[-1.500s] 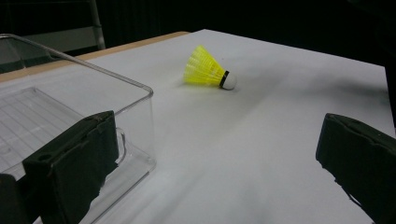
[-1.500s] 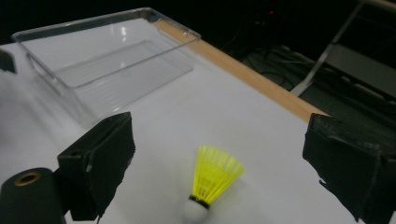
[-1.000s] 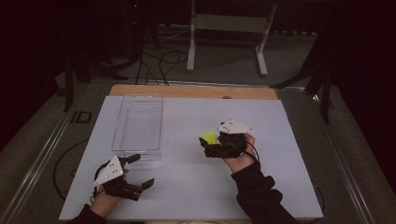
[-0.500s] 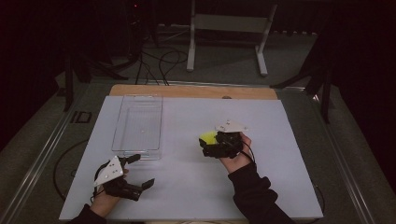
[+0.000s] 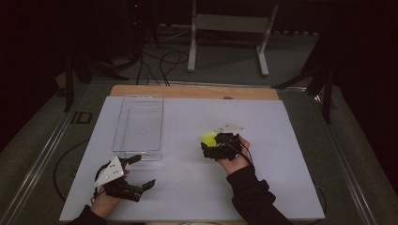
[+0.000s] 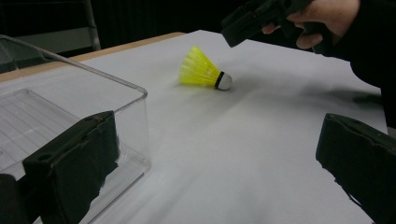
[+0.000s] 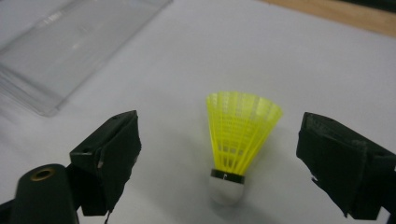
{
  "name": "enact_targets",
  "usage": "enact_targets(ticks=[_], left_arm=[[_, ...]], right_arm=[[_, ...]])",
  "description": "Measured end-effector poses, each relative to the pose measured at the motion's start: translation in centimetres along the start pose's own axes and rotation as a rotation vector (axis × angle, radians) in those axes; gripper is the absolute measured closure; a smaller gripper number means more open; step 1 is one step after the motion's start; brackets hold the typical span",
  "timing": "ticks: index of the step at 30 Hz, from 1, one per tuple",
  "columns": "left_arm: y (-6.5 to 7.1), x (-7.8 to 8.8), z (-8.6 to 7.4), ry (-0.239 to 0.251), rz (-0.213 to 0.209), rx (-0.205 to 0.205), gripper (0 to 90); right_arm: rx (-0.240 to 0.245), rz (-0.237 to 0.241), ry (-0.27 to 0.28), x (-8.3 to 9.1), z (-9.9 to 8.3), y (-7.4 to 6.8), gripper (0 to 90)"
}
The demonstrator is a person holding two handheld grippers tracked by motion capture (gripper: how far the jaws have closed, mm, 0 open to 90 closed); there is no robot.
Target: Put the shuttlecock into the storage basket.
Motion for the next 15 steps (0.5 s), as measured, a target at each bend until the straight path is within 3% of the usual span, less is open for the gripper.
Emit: enact_targets(ticks=[6,15], left_arm=[[0.0,0.0,0.0,0.0,-0.001,0.001,0.0],[0.0,0.0,0.0,-0.003,0.0,0.0,0.0]], right_arm=[[-0.038,-0.01,-0.058,-0.4,-0.8,0.0,14.9],[-0.066,-0.044,-0.129,-0.9,-1.8,0.2,23.7]])
Point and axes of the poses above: each handheld gripper's, and its own axes: x roughly backward along the jaws, z roughly out of its top, y roughly to its right, the point moved 9 cm from there along -x, roughly forward along the jaws, and after that the axes turned 13 degrees about y, right-handed, at the moved point
